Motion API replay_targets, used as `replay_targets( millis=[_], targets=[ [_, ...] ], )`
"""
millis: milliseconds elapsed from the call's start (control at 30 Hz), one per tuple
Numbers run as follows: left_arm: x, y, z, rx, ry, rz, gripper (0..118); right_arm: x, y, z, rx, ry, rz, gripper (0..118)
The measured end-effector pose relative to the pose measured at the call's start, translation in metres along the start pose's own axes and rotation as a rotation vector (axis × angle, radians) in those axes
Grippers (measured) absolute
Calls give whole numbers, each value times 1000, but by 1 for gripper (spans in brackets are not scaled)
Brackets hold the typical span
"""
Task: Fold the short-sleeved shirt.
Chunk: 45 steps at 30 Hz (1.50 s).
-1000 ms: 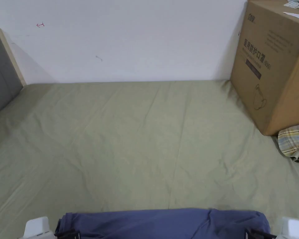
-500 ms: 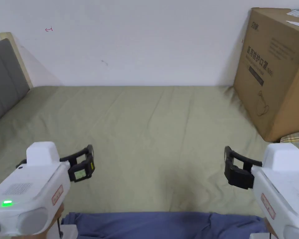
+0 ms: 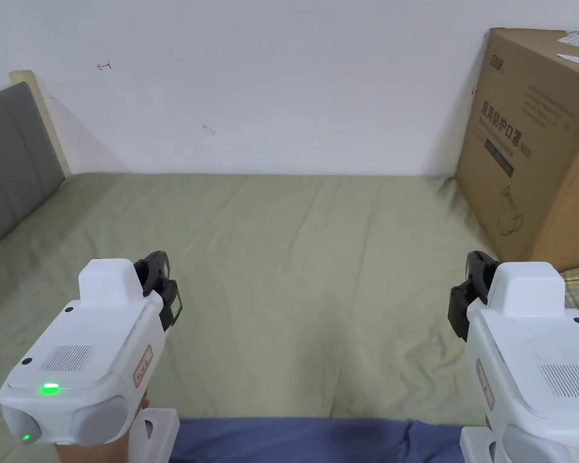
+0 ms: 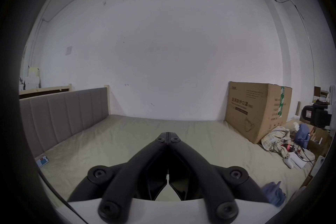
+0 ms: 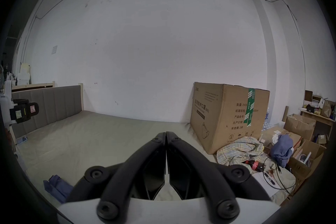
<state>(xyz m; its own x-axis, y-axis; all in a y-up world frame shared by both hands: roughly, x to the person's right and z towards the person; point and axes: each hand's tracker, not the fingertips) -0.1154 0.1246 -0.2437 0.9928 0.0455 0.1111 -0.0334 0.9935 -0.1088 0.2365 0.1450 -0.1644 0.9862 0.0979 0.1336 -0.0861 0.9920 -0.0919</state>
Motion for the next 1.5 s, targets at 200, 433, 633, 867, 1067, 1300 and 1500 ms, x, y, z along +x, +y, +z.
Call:
replay_targets(
  millis=[200,433,633,867,1067,1300,1500],
  targets=[
    [-3,-5,-5,-48,-9,-23,0,0,-2,-4,-16,3,16,0],
    [-45,-39,-37,-379,-122,135,0,-7,-8,-13,-52,25,20,0],
    [-118,-94,-65,-683,-220,428,0,-16,-14,-25,-87,36,26,0],
    [-177,-147,-69,-859,-199,523,7,-25,-24,-43,-142,37,42,0],
    [-211,-189,-74,-931,-216,591,92,-34,-32,-57,-179,43,58,0],
    [-215,-218,-84,-987,-211,630,100,-37,-43,-65,-220,36,71,0],
    [-198,-230,-93,-998,-233,533,74,-32,-49,-68,-241,22,67,0]
  ],
)
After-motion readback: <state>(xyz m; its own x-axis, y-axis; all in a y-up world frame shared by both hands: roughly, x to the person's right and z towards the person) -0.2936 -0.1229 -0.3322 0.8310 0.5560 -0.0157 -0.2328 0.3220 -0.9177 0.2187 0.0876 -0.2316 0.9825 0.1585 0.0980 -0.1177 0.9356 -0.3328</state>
